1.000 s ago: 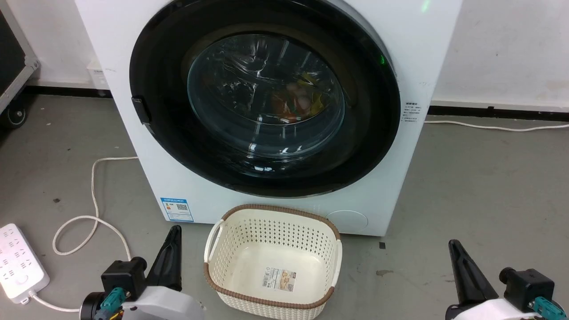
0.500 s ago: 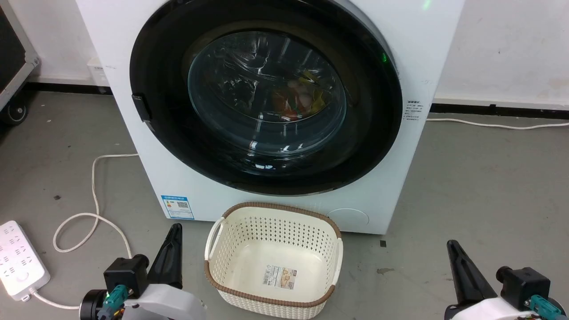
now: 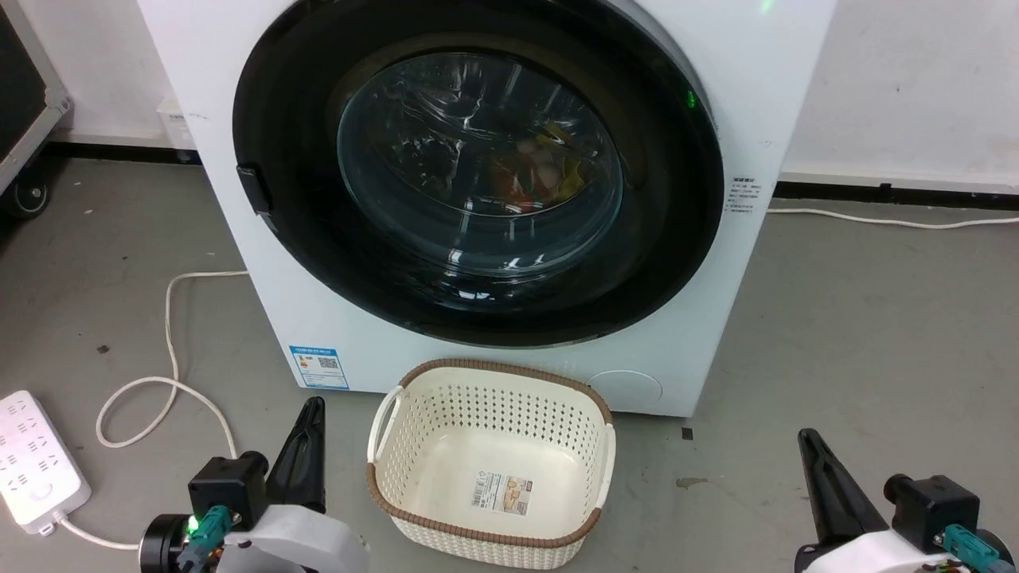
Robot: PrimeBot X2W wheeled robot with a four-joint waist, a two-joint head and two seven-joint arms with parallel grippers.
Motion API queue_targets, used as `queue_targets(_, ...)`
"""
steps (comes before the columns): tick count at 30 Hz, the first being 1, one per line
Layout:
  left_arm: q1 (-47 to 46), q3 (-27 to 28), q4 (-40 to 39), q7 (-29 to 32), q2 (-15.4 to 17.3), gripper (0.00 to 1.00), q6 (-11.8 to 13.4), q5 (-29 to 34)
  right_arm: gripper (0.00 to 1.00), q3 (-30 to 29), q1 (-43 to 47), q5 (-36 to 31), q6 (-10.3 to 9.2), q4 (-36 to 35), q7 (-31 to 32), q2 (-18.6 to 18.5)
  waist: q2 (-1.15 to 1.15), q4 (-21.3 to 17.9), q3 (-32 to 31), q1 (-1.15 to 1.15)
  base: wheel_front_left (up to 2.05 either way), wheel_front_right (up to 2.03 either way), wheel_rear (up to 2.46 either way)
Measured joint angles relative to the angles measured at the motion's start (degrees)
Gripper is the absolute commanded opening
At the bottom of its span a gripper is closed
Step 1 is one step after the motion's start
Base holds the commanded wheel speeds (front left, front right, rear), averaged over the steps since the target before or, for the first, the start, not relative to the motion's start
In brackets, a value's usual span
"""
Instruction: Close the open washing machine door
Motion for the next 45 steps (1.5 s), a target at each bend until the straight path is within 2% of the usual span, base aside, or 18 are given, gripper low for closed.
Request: queue_targets(45, 0.1, 3.3, -2.4, 3.7, -2.4, 0.00, -1.0, 7.1, 0.00, 0.4, -1.9, -3.9, 0.00, -1.3, 2.2, 0.0, 0.00, 0.5, 1.2, 0.00, 0.00, 0.00, 0.00)
